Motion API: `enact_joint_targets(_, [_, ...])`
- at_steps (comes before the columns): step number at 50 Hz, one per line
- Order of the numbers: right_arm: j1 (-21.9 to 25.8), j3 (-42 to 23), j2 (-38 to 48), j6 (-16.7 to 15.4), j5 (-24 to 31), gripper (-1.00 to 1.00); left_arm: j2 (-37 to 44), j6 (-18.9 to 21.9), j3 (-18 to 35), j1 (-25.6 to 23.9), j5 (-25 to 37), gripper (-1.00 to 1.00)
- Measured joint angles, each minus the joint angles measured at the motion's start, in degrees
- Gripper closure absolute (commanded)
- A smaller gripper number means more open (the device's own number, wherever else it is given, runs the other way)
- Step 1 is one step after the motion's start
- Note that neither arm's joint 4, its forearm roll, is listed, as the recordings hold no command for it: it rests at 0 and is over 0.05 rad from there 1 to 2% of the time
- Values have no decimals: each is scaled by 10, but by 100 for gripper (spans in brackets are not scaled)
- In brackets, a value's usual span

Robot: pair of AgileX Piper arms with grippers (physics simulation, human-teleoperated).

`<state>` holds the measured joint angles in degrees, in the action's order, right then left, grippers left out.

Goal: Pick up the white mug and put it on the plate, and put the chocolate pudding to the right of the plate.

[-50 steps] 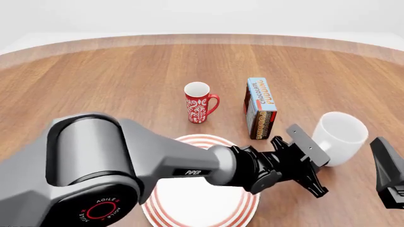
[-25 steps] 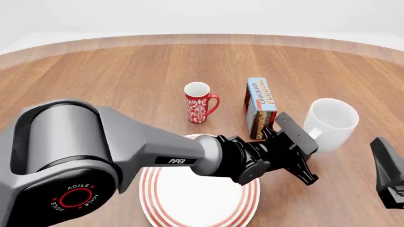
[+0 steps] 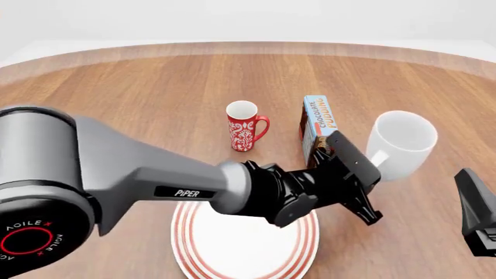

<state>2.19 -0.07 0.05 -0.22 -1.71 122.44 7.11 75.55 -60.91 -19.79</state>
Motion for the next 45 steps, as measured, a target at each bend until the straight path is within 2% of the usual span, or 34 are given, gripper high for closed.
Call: enact_joint_targets(45, [0,0,0,0,0,-100,-125,7,-140,-1,-50,100])
